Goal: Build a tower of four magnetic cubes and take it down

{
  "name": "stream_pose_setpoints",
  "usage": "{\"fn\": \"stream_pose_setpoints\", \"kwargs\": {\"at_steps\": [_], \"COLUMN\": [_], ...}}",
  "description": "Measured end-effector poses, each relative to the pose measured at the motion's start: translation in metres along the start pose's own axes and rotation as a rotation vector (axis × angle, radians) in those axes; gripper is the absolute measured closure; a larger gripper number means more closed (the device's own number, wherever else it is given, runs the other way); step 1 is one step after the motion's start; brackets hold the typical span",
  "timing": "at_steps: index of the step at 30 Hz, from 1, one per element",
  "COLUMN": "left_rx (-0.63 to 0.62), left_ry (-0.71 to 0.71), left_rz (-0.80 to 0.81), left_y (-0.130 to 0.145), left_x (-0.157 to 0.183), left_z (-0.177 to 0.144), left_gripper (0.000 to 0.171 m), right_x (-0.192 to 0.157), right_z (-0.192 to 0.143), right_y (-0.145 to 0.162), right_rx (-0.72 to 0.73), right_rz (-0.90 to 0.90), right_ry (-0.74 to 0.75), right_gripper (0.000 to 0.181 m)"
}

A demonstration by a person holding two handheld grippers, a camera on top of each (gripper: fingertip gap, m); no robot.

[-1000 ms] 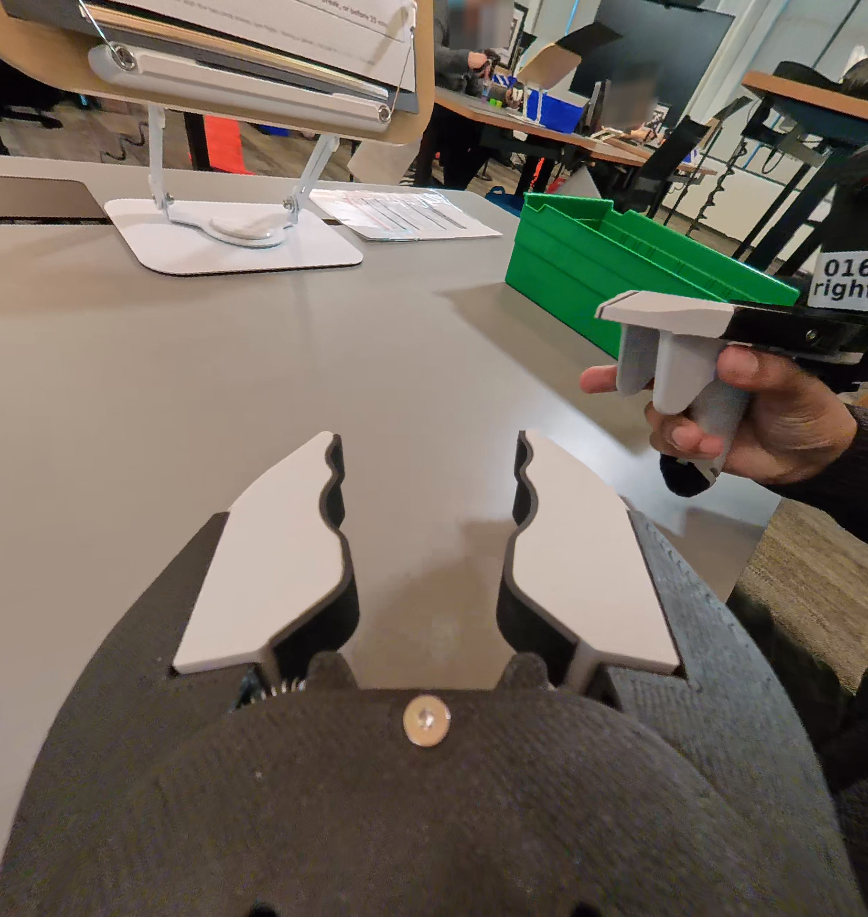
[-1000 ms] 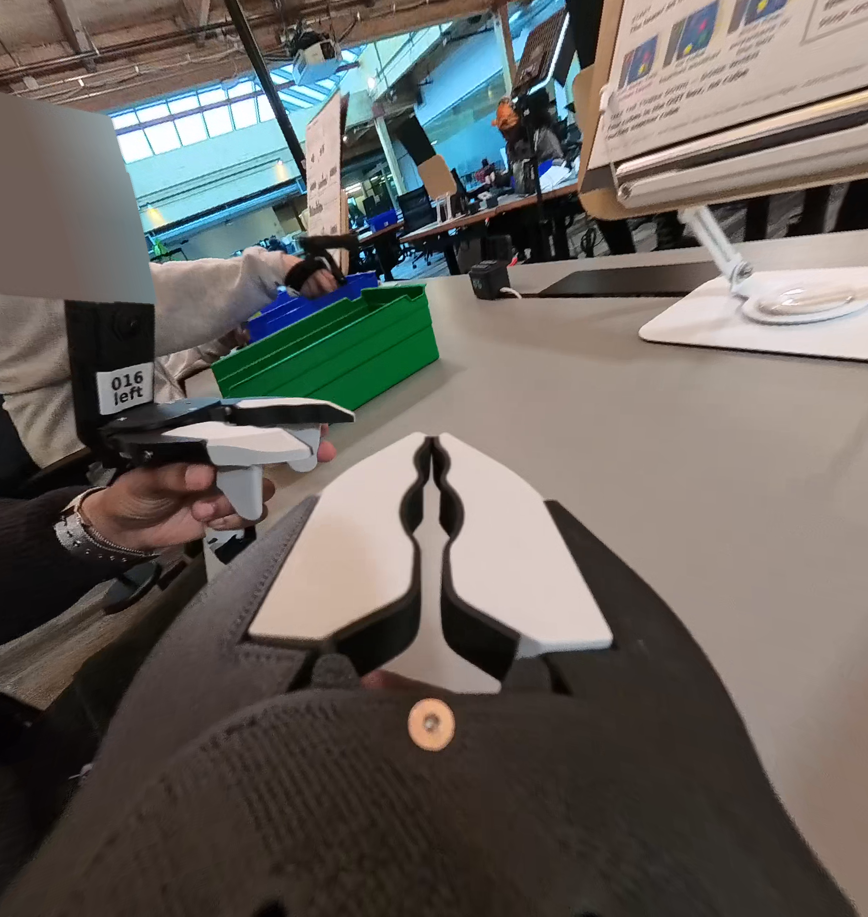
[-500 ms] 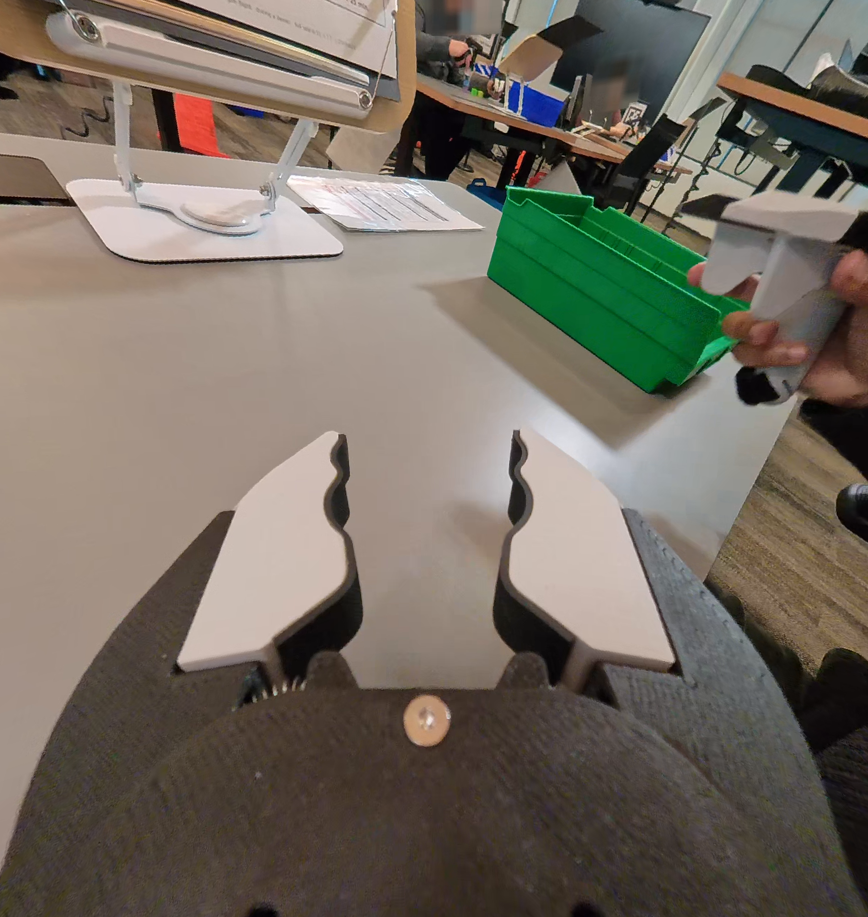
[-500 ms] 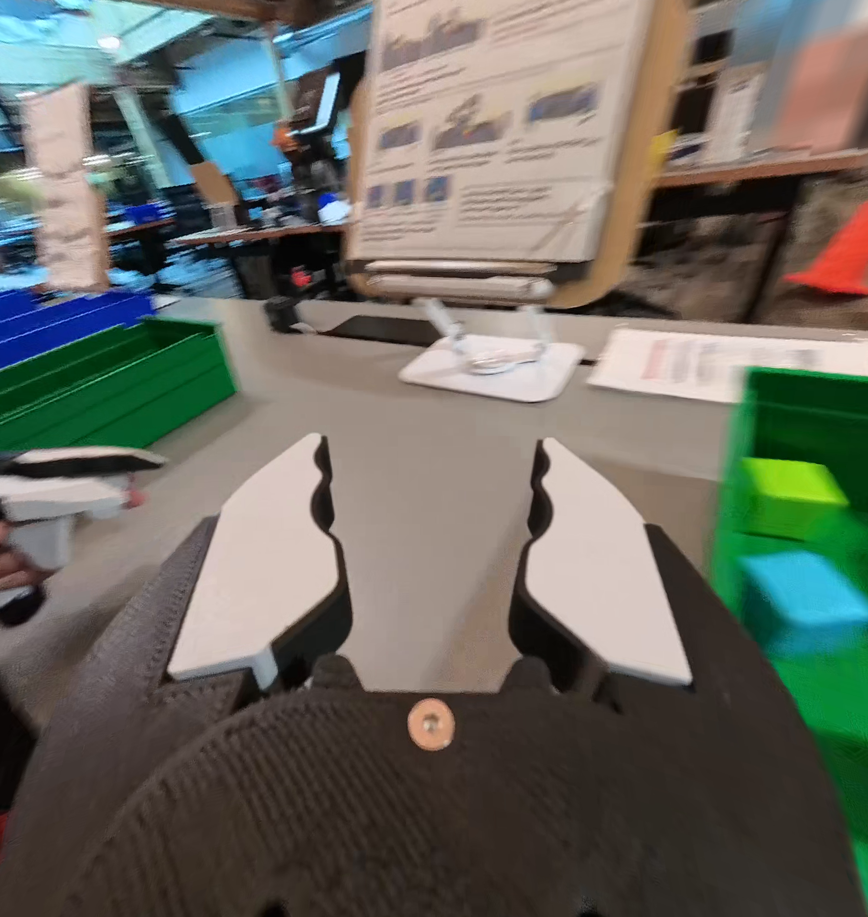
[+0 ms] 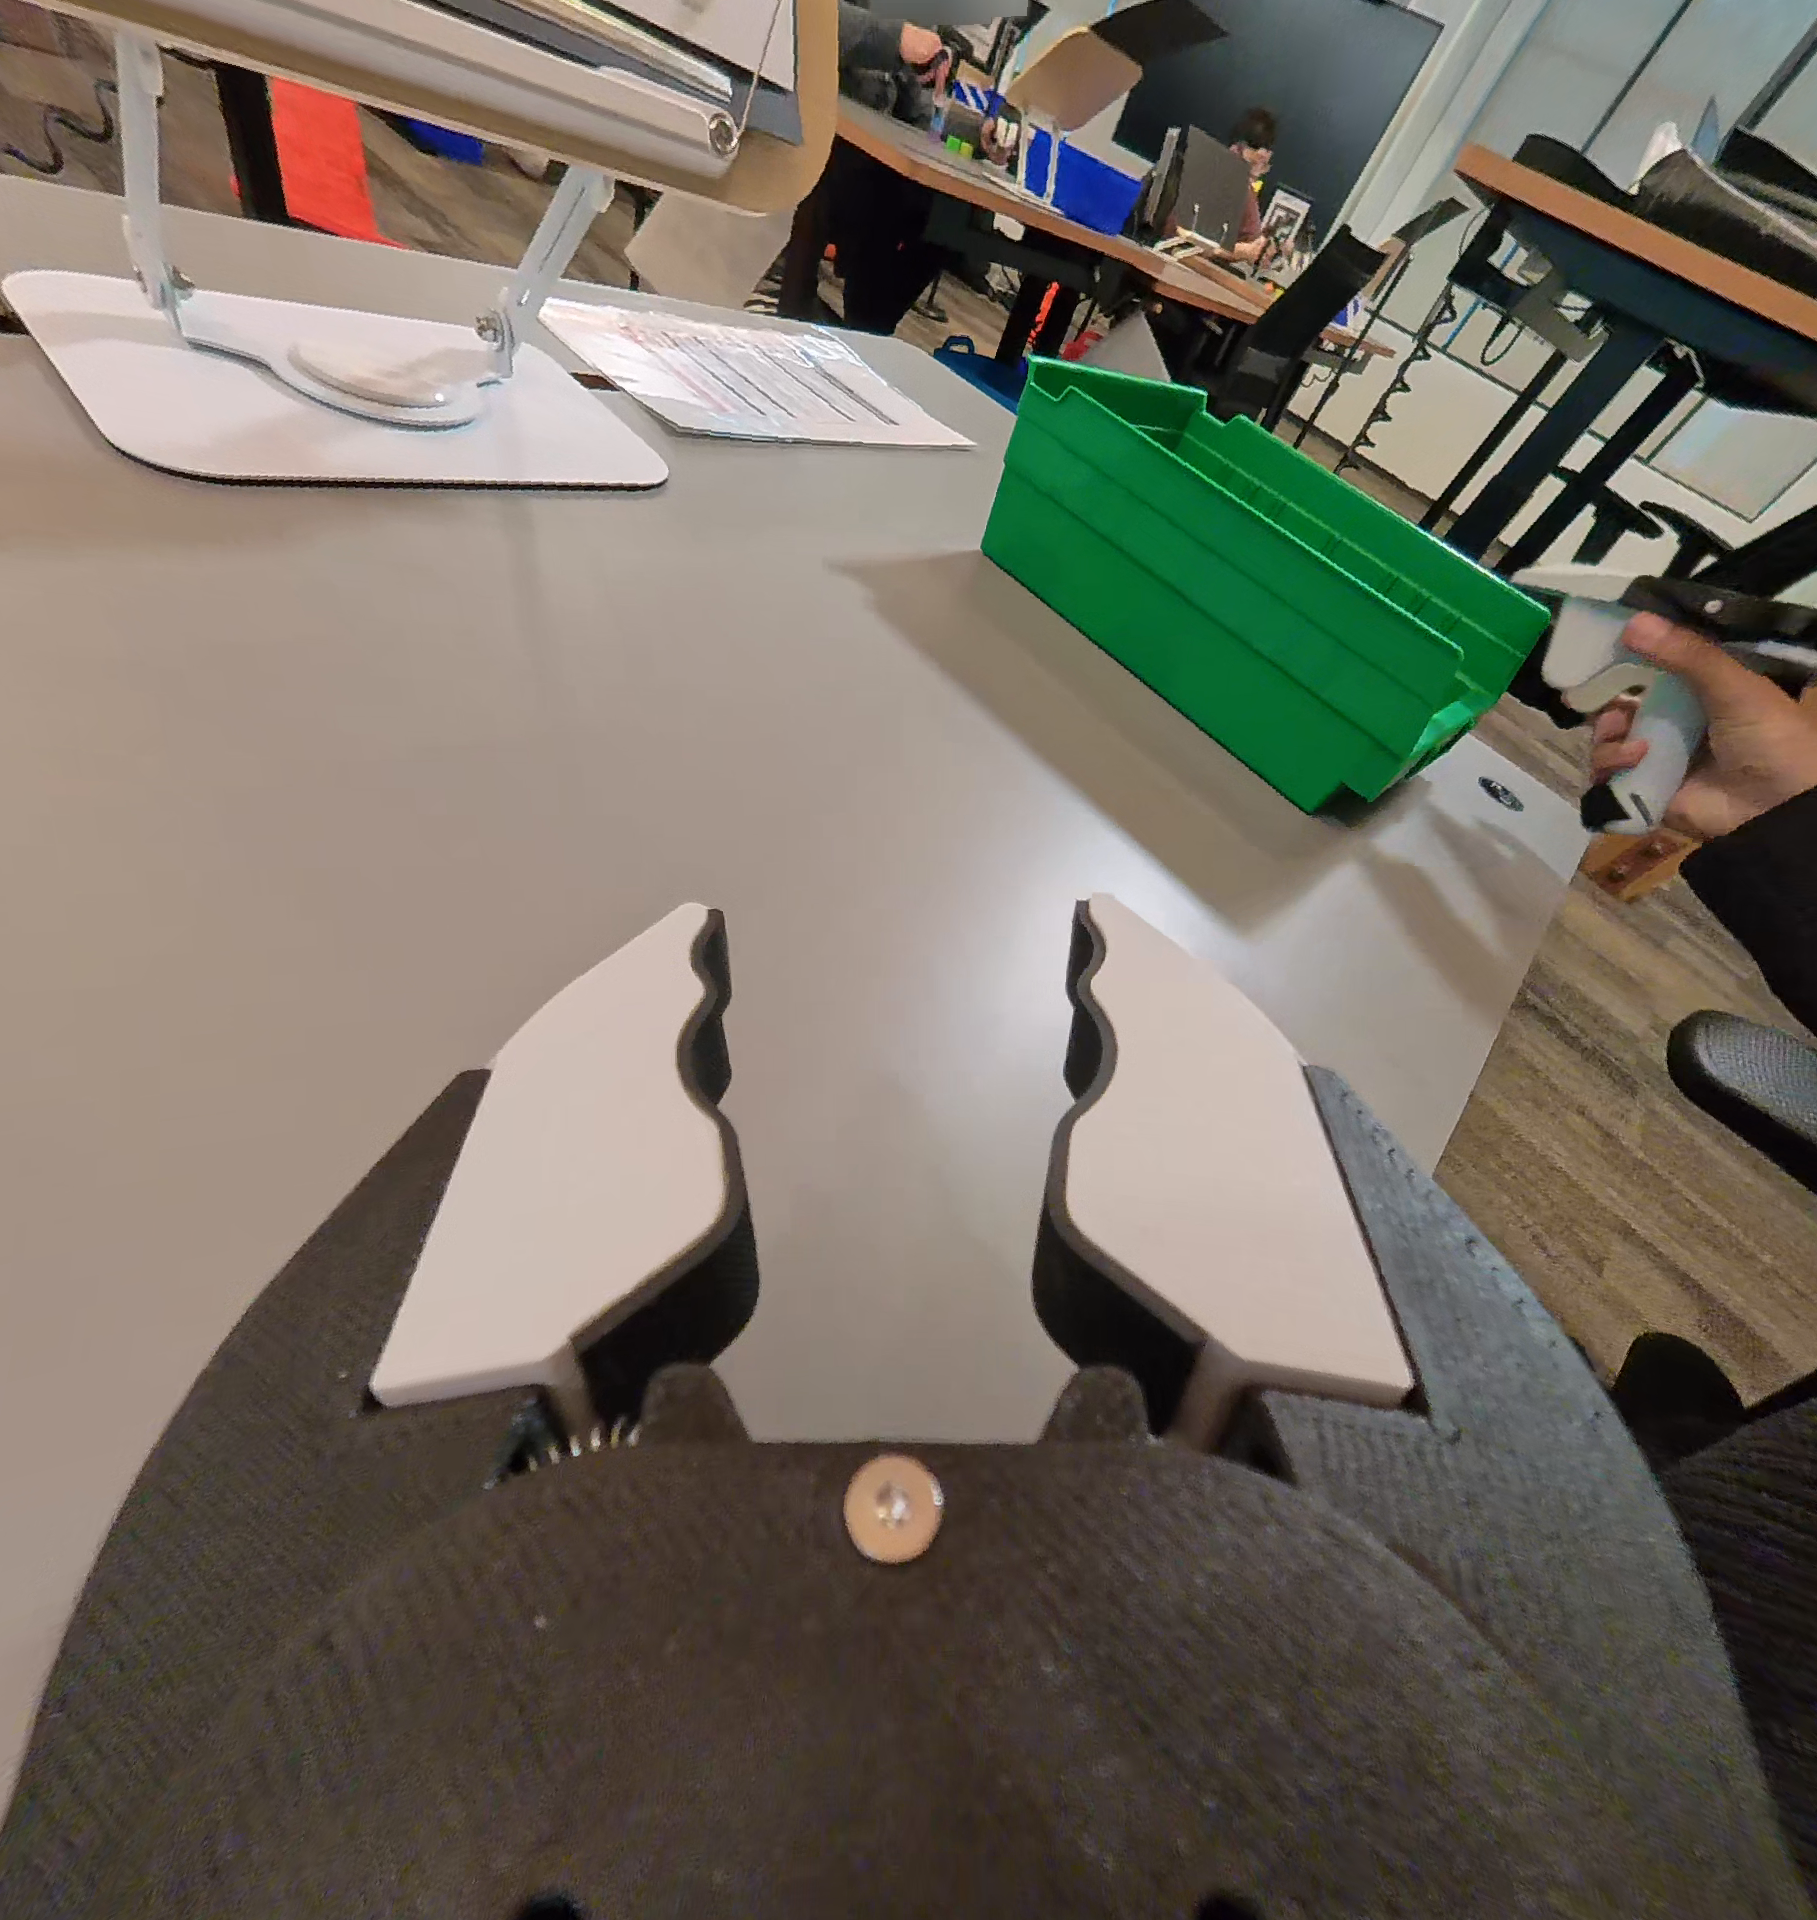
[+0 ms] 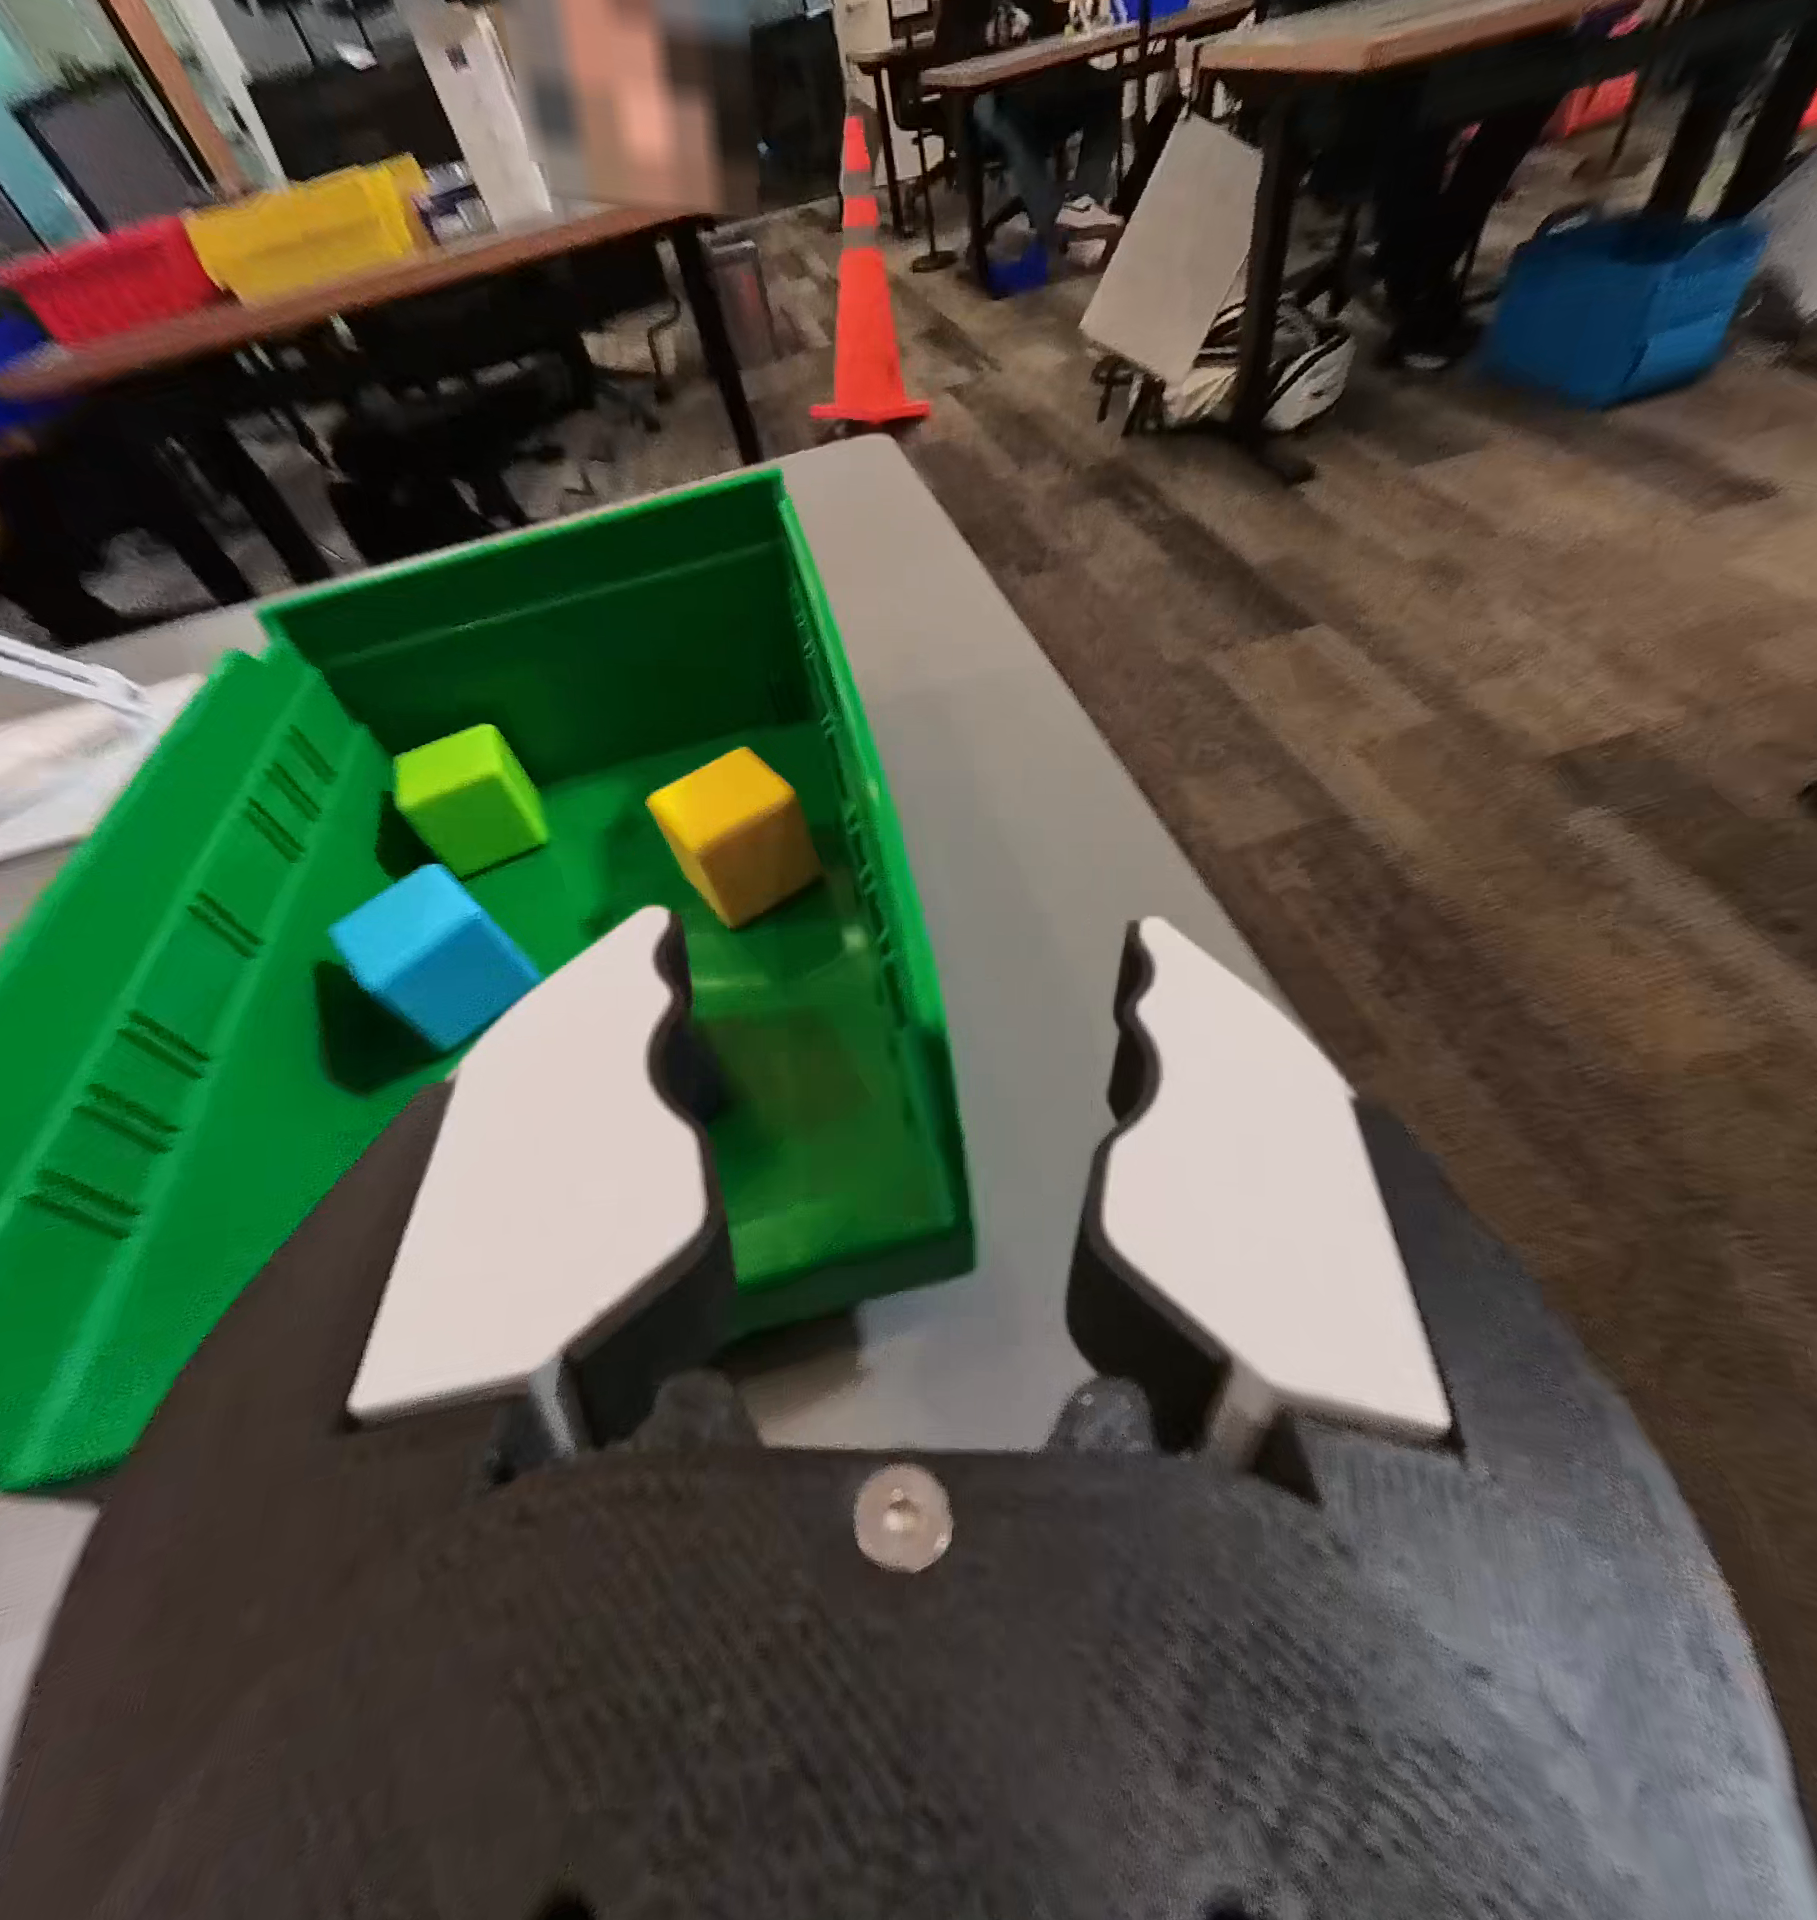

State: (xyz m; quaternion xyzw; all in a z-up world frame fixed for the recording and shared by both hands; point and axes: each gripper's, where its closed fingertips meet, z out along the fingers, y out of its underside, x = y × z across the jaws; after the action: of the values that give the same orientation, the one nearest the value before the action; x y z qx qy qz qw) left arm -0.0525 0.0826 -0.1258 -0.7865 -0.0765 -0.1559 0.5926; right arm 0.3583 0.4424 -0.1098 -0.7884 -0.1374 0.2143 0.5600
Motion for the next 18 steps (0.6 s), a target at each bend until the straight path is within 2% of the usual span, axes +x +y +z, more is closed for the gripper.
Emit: {"fn": "stream_pose_setpoints", "kwargs": {"at_steps": [2, 4, 7, 9, 13, 16, 18], "left_rx": [0.004, -0.008, -0.043, -0.050, -0.044, -0.047, -0.049], "left_ry": [0.005, 0.010, 0.031, 0.042, 0.036, 0.027, 0.033], "left_rz": [-0.018, -0.027, -0.034, -0.028, 0.007, 0.025, 0.020], "left_y": [0.001, 0.006, 0.013, 0.013, 0.010, 0.010, 0.011], "left_x": [0.003, 0.005, 0.009, 0.012, 0.013, 0.010, 0.010], "left_z": [0.001, 0.003, 0.009, 0.012, 0.014, 0.013, 0.013], "left_gripper": [0.109, 0.110, 0.110, 0.110, 0.111, 0.111, 0.111], "right_x": [0.007, 0.010, -0.005, -0.011, -0.021, -0.010, -0.004], "right_z": [0.008, 0.024, 0.057, 0.078, 0.100, 0.105, 0.105], "right_y": [-0.019, -0.036, -0.045, -0.047, -0.010, 0.020, 0.037], "right_rx": [-0.002, -0.095, -0.316, -0.420, -0.754, -0.941, -1.044], "right_rz": [-0.114, -0.228, -0.293, -0.313, -0.370, -0.480, -0.488], "right_ry": [0.049, 0.035, -0.132, -0.187, -0.252, -0.179, -0.157], "right_gripper": [0.108, 0.110, 0.113, 0.116, 0.104, 0.112, 0.117]}}
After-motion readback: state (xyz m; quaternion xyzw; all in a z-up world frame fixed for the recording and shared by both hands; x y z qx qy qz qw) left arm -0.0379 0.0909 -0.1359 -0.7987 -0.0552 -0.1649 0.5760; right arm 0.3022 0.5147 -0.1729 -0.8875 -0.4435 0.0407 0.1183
